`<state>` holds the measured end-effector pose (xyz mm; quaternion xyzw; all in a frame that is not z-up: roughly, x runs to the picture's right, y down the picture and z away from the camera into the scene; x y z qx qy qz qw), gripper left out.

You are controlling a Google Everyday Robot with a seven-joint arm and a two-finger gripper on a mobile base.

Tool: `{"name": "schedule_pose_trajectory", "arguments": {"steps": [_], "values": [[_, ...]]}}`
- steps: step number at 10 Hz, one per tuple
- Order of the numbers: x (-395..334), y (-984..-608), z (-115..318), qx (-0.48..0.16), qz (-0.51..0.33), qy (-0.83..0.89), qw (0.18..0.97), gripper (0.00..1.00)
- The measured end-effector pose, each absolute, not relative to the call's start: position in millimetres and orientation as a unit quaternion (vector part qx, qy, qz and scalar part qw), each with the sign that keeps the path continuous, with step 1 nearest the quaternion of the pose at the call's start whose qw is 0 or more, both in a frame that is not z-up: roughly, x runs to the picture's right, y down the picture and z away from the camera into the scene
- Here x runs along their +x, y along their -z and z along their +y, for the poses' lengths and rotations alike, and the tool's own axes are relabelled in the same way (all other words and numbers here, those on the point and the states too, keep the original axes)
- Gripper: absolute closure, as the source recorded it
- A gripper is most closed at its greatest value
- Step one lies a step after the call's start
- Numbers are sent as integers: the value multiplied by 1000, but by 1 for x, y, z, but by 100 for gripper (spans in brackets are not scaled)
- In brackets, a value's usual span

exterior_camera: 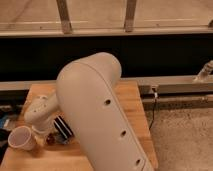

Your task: Drag the pepper across the table

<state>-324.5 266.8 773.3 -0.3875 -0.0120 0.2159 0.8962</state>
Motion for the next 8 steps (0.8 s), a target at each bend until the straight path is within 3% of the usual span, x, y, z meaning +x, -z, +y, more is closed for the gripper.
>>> {"name": "schedule_pose_trajectory", "arguments": {"steps": [3, 4, 8], "values": [[-323, -776, 267, -389, -15, -219, 895, 94], [-324, -776, 267, -389, -16, -219, 895, 99], [-323, -774, 256, -383, -17, -217, 898, 100]]}}
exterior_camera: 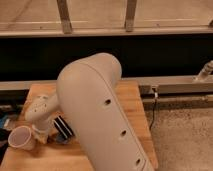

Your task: Drag the pepper across the table

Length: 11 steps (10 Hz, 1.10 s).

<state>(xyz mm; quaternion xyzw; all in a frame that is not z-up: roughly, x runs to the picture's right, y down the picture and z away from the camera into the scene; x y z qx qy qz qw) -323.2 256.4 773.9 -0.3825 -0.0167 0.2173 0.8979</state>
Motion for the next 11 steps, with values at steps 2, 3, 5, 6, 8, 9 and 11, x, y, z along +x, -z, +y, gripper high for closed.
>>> {"name": "schedule_pose_trajectory", "arguments": {"steps": [2, 3, 5, 6, 8, 9, 11], "values": [[-319, -766, 234, -370, -16, -220, 903, 100], [-314, -766, 220, -363, -12, -222, 905, 100], [-308, -772, 204, -359, -4, -220, 907, 100], [-308, -777, 198, -359, 0, -220, 907, 100], [-313, -784, 189, -363, 0, -217, 906, 100], [-314, -788, 182, -362, 0, -217, 906, 100], [-320, -792, 156, -356, -4, -216, 909, 100]]}}
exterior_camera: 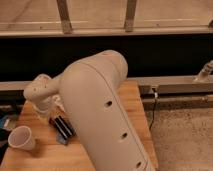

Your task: Drag the pepper across the table

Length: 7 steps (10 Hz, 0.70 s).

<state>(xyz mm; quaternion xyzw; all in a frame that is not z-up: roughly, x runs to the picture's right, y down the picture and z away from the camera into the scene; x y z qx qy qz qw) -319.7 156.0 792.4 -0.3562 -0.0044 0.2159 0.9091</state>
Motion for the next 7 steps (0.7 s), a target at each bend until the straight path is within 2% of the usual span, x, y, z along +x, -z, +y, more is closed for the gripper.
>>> {"name": "schedule_pose_trajectory", "arguments": {"steps": [7], "values": [[-365, -794, 113, -352, -40, -195, 915, 100]]}}
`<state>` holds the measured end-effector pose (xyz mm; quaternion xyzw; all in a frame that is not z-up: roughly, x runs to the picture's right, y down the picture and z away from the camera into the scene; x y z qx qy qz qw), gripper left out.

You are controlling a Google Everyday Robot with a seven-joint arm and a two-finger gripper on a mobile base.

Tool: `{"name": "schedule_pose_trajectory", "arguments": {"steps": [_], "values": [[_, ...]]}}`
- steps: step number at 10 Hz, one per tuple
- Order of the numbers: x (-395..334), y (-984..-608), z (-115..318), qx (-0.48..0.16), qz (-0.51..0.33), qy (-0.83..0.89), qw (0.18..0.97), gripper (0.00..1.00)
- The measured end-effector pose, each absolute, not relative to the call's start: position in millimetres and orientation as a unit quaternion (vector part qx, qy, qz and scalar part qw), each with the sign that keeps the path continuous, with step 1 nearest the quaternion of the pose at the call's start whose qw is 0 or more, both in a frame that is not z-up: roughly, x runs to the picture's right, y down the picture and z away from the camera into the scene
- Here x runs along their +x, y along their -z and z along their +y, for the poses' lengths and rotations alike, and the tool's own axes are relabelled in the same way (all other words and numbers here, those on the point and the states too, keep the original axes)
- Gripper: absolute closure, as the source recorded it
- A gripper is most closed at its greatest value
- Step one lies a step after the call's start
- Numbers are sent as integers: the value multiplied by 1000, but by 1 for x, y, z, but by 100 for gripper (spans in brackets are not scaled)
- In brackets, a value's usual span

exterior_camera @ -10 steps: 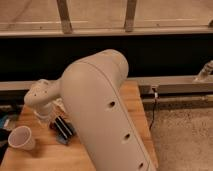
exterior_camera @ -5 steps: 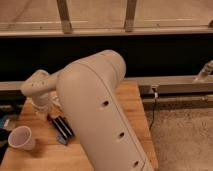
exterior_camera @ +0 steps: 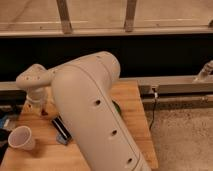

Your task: Drag the pepper across the table

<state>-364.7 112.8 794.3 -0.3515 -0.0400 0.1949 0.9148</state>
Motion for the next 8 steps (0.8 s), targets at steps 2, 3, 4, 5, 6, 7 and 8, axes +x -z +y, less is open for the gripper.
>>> {"name": "schedule_pose_trajectory", "arguments": {"steps": [2, 3, 4, 5, 6, 7, 8], "values": [[-369, -795, 103, -349, -39, -189, 917, 100], [-370, -797, 96, -348, -39, -188, 918, 100], [-372, -799, 92, -348, -39, -188, 918, 100], [-374, -803, 88, -349, -39, -187, 917, 100], [-372, -810, 85, -351, -38, -192, 915, 100], [-367, -818, 82, -353, -36, -200, 913, 100], [-362, -825, 80, -352, -35, -207, 912, 100]]}}
